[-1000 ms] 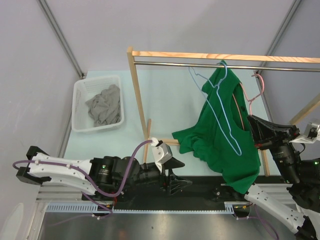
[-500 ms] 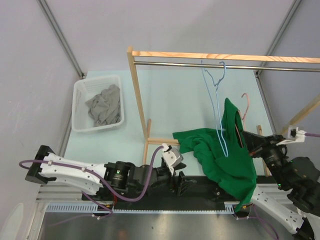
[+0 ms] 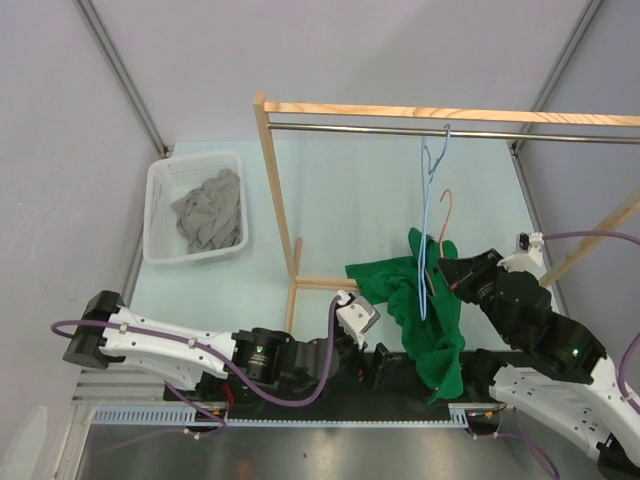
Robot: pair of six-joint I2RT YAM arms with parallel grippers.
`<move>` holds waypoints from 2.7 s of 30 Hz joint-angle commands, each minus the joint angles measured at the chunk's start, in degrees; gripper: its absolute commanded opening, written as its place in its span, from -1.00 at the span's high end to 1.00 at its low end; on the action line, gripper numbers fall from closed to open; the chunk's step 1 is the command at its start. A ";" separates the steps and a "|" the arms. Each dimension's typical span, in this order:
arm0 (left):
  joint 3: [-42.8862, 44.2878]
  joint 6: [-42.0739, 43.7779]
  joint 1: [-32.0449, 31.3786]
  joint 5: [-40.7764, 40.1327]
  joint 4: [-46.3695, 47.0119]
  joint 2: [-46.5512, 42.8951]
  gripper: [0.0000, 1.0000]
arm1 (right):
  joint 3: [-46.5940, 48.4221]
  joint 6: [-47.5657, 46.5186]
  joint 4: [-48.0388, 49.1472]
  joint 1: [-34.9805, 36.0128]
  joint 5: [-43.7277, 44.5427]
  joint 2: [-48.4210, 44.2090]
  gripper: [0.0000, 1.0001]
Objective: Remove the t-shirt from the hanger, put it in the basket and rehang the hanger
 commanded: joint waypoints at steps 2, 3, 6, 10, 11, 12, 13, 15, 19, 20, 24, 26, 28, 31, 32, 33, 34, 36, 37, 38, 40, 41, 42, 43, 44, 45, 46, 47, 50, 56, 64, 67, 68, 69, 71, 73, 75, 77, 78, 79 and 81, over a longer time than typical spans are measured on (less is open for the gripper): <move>4.79 3.76 -0.31 -0.18 2.69 0.68 -0.89 | -1.68 15.00 3.96 0.20 4.98 1.90 1.00; 4.96 4.12 -0.31 1.21 2.95 0.50 -0.91 | -1.85 15.70 4.39 0.29 5.94 2.34 1.00; 5.23 5.00 -0.31 4.99 3.83 -0.55 -0.93 | -1.59 15.45 4.57 0.29 10.16 3.22 1.00; 6.10 3.69 -0.31 5.80 6.82 -0.47 -1.00 | -0.02 14.66 4.92 0.20 15.43 5.67 1.00; 6.54 3.25 -0.31 5.54 6.65 0.14 -0.99 | 0.17 14.65 4.92 0.29 15.97 6.20 1.00; 7.16 3.15 -0.31 5.10 6.21 1.11 -1.00 | 0.43 14.57 5.18 0.29 16.41 6.73 1.00; 8.38 3.07 -0.31 4.40 5.51 1.64 -1.00 | 0.87 14.48 5.27 0.29 17.20 7.96 1.00; 9.09 3.15 -0.31 4.13 5.77 2.95 -1.00 | 1.22 14.57 5.28 0.29 17.64 9.10 1.00; 10.32 4.73 -0.13 3.69 7.00 5.42 -0.99 | 2.10 15.88 4.92 0.55 17.21 10.87 1.00; 10.50 4.91 -0.13 4.12 7.26 5.94 -1.00 | 2.45 16.15 4.84 0.64 17.12 11.39 1.00; 11.55 4.82 0.74 2.02 5.96 8.49 -0.99 | 3.16 17.29 3.34 1.34 17.20 11.48 1.00; 13.83 3.95 1.27 0.01 4.45 10.51 -0.94 | 3.16 17.64 3.17 2.04 17.29 11.22 1.00; 16.29 3.60 2.24 -0.09 0.06 12.62 -0.80 | 3.24 17.82 2.82 2.31 17.38 11.13 1.00; 18.14 3.59 3.29 1.31 -1.35 14.21 -0.41 | 3.51 17.65 2.99 2.57 17.12 10.96 1.00; 18.50 3.77 3.38 1.75 -1.26 14.65 -0.28 | 3.42 17.29 3.25 2.66 17.03 10.87 1.00; 18.50 3.86 3.64 1.93 -1.09 14.74 0.00 | 3.51 16.42 3.43 2.66 16.68 10.78 1.00; 18.50 3.86 3.82 2.37 -1.17 14.74 0.17 | 3.16 15.89 3.78 2.66 16.50 10.43 1.00; 18.41 3.68 4.17 2.37 -2.39 14.48 0.85 | 2.20 14.14 6.23 2.66 15.11 9.64 1.00; 18.24 3.51 4.17 1.67 -3.01 14.30 1.00 | 1.15 12.82 7.11 2.66 14.31 8.42 1.00; 17.89 3.68 4.17 1.67 -3.37 14.04 0.99 | 0.44 12.63 8.43 2.66 13.78 7.80 1.00; 16.66 3.68 4.26 1.67 -4.34 12.64 0.99 | -0.97 10.28 10.89 2.57 10.97 6.04 1.00; 16.13 3.42 4.18 1.58 -4.77 11.93 0.99 | -2.28 9.65 13.25 2.57 10.27 4.21 1.00; 14.47 2.72 4.17 1.58 -4.69 10.53 0.99 | -2.55 9.47 13.71 2.57 9.13 3.41 0.99; 13.67 2.28 4.17 1.49 -4.52 9.65 0.99 | -2.82 9.47 14.06 2.57 8.68 2.09 0.93; 12.71 1.84 4.17 1.67 -4.34 8.77 0.99 | -3.43 9.21 14.59 2.57 8.42 1.38 0.88; 11.13 1.31 4.17 2.01 -3.64 7.20 0.99 | -3.87 8.33 15.46 2.57 7.81 0.77 0.81; 10.42 1.22 4.17 2.37 -3.37 6.66 0.99 | -4.22 7.80 16.34 2.57 7.54 -0.11 0.81; 9.81 1.13 4.09 3.15 -3.02 6.04 0.99 | -5.18 7.45 17.83 2.57 7.28 -1.51 0.80; 8.66 0.43 4.09 3.95 -4.07 4.72 1.00 | -7.29 6.31 23.19 2.57 6.22 -5.02 0.78; 6.64 -1.33 4.09 4.04 -5.57 2.17 0.99 | -10.73 9.02 27.25 2.57 7.09 -8.11 0.73; 2.86 -4.58 4.09 3.16 -8.90 -1.96 0.99 | -11.96 18.34 19.87 2.48 17.01 -9.79 1.00; 0.93 -6.68 4.00 2.64 -10.48 -4.06 0.99 | -11.44 18.70 18.64 2.48 21.05 -8.91 1.00; -0.30 -8.43 4.00 2.37 -11.36 -5.37 0.99 | -11.00 18.96 18.11 2.48 22.20 -8.39 1.00; -1.09 -9.14 4.09 1.85 -11.89 -6.26 0.99 | -10.65 19.40 16.72 2.48 23.34 -7.95 1.00; -3.89 -11.16 3.74 1.41 -13.39 -8.01 0.99 | -9.33 20.45 15.39 2.48 26.68 -6.10 1.00; -5.84 -13.01 3.56 0.18 -15.75 -11.53 0.99 | -8.71 22.02 13.46 2.40 30.28 -4.44 1.00; -9.09 -16.52 3.56 -0.61 -17.51 -15.82 0.99 | -8.36 23.87 11.27 2.31 32.92 -3.46 1.00; -12.41 -20.30 3.56 -2.11 -20.33 -18.82 0.99 | -8.18 27.74 9.68 1.87 35.48 -2.49 1.00; -13.39 -20.84 3.56 -2.11 -21.38 -21.97 0.99 | -8.27 28.27 9.32 1.61 36.18 -2.23 1.00; -15.14 -21.54 3.56 -2.20 -21.91 -23.22 0.99 | -8.18 30.10 9.23 1.08 36.28 -2.05 1.00; -16.39 -22.59 3.56 -2.03 -23.66 -25.50 0.99 | -8.18 31.17 8.70 0.29 35.67 -1.61 1.00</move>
